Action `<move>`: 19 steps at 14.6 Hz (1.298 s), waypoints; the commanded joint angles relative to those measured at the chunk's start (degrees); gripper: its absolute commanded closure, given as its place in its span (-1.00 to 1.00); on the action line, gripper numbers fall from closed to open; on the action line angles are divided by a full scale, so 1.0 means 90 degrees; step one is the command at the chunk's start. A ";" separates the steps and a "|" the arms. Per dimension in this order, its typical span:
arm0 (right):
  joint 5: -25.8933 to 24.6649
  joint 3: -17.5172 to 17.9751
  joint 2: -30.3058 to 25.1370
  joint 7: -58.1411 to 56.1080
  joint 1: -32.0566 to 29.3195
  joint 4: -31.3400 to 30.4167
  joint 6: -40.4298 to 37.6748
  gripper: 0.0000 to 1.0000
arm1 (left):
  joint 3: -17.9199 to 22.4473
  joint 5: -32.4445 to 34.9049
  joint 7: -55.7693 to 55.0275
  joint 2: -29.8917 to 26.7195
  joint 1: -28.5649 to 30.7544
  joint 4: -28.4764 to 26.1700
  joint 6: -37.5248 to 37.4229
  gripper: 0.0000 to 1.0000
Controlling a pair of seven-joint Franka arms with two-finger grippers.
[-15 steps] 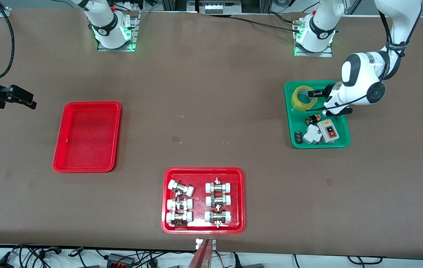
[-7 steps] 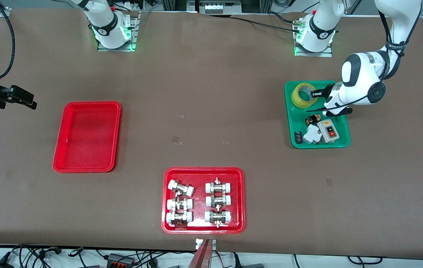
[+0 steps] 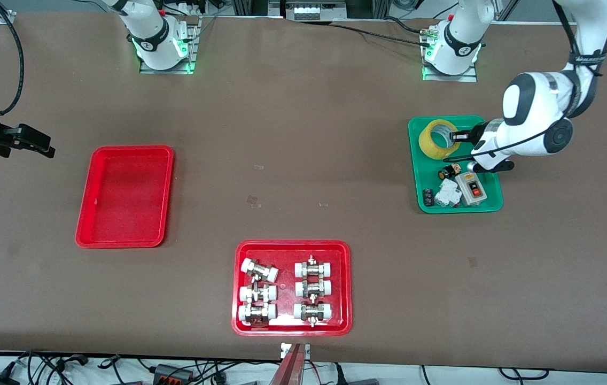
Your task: Left arm passes tape to right arm into tray
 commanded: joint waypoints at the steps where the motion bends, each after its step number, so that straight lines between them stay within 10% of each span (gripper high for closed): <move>1: 0.0054 0.0003 -0.0098 0.0003 0.0012 -0.0007 -0.0110 -1.00 | -0.0361 -0.0030 -0.0299 0.0032 -0.0009 0.1195 -0.1229 0.99; 11: 0.0132 0.0110 0.0370 -0.0095 0.0400 0.0022 -0.0081 -1.00 | -0.2306 -0.3483 -0.1511 0.0246 -0.0038 0.3812 -0.2767 1.00; 19: 0.3293 0.0120 0.0605 0.0012 0.1270 0.0032 -0.0063 -1.00 | -0.2355 -0.4337 -0.3531 0.1427 -0.0642 0.5171 -0.2229 1.00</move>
